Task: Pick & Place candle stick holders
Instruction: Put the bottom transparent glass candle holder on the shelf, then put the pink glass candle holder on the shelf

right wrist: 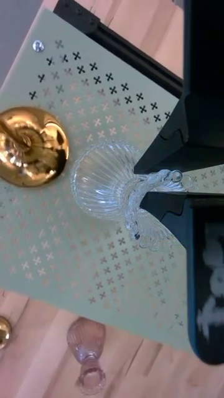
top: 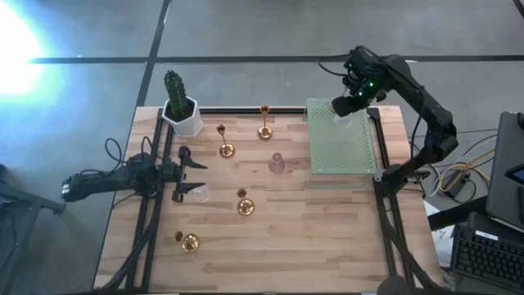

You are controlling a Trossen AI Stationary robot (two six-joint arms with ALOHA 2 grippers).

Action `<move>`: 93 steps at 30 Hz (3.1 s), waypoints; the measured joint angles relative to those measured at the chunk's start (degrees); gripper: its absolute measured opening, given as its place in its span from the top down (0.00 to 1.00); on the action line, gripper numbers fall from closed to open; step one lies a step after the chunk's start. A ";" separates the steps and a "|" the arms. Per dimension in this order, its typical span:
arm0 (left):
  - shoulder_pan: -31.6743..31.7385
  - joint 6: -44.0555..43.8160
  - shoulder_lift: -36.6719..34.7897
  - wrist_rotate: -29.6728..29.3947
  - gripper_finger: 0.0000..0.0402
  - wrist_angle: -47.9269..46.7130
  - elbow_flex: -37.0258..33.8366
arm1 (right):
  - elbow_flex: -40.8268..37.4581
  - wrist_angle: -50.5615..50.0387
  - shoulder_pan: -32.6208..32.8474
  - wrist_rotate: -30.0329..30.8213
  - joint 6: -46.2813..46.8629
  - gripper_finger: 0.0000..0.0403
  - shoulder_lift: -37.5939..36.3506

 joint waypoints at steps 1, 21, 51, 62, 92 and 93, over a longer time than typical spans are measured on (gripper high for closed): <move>0.00 0.02 0.00 0.00 0.35 0.01 0.00 | 0.00 0.02 -0.26 -0.01 -0.24 0.94 0.00; 0.01 0.01 0.00 -0.02 0.35 0.01 -0.01 | -3.78 1.57 -1.79 -4.00 -1.00 0.94 -0.15; 0.00 0.01 0.00 0.00 0.35 0.01 0.00 | -4.00 3.52 -1.72 -4.33 -0.99 0.63 -1.17; 0.00 0.02 0.00 0.00 0.35 0.02 0.00 | -3.25 3.76 -1.70 -4.17 0.75 0.57 -3.71; 0.01 0.01 0.00 -0.01 0.35 0.01 0.00 | 9.05 14.99 36.55 6.96 12.70 0.71 -17.41; 0.01 0.01 -0.01 -0.01 0.35 0.02 -0.01 | 9.01 14.95 39.24 8.58 13.04 0.71 -16.56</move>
